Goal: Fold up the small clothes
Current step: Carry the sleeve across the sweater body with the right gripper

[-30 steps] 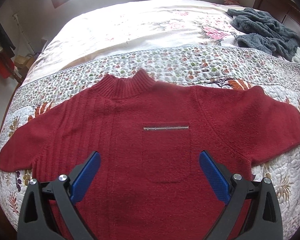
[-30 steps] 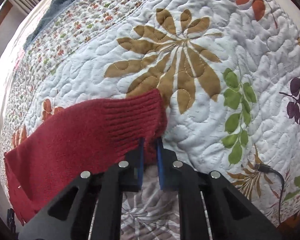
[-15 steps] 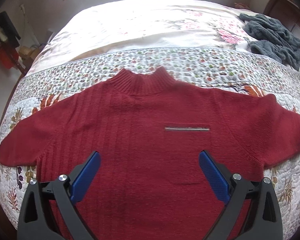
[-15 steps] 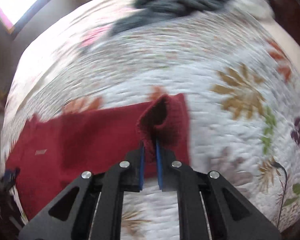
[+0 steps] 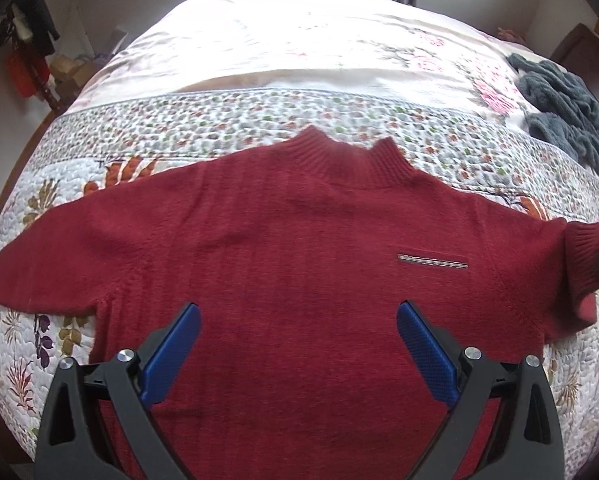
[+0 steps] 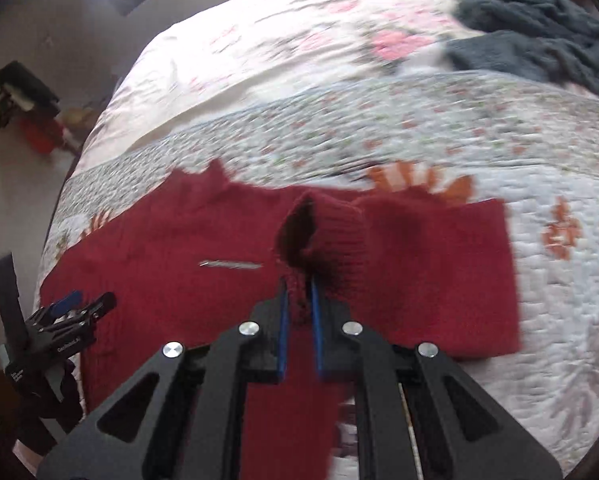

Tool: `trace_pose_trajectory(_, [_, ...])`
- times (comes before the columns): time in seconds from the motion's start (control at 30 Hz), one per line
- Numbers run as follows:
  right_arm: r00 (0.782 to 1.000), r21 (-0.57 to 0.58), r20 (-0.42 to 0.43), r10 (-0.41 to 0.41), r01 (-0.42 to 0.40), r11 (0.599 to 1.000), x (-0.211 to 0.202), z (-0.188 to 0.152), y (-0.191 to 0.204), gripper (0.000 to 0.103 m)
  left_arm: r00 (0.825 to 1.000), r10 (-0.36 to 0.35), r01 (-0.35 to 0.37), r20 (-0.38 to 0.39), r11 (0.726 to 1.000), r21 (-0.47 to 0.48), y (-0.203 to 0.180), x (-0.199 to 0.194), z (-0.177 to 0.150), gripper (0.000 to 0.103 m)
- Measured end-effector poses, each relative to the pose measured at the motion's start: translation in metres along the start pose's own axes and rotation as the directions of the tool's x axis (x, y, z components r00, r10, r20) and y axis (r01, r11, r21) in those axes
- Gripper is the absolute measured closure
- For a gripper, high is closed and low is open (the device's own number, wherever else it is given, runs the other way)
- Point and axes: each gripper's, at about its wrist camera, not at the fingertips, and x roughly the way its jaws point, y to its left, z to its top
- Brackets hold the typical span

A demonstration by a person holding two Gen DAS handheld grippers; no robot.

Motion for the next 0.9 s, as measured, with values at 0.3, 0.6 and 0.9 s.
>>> trace_pose_trajectory(0.3, [0.996,-0.025,-0.074,-0.043,0.041,0.999,0.067,-0.001,0.04,0.095,1.0,-0.022,0.022,-0.016,1.0,-0.004,0.029,0.006,0.003,0.005])
trace_pose_trajectory(0.6, [0.983,0.004,-0.179,-0.029,0.03,1.0,0.118,-0.015,0.036,0.087,0.997,-0.057,0.057,-0.047,0.998,0.007,0.022,0.026,0.016,0.005])
trace_pose_trajectory(0.9, [0.99,0.119,-0.05,0.129,-0.122,0.985,0.027,-0.052,-0.009,0.072,0.947,-0.281,0.284,-0.153,0.959,-0.001,-0.048,0.045,0.018,0.005])
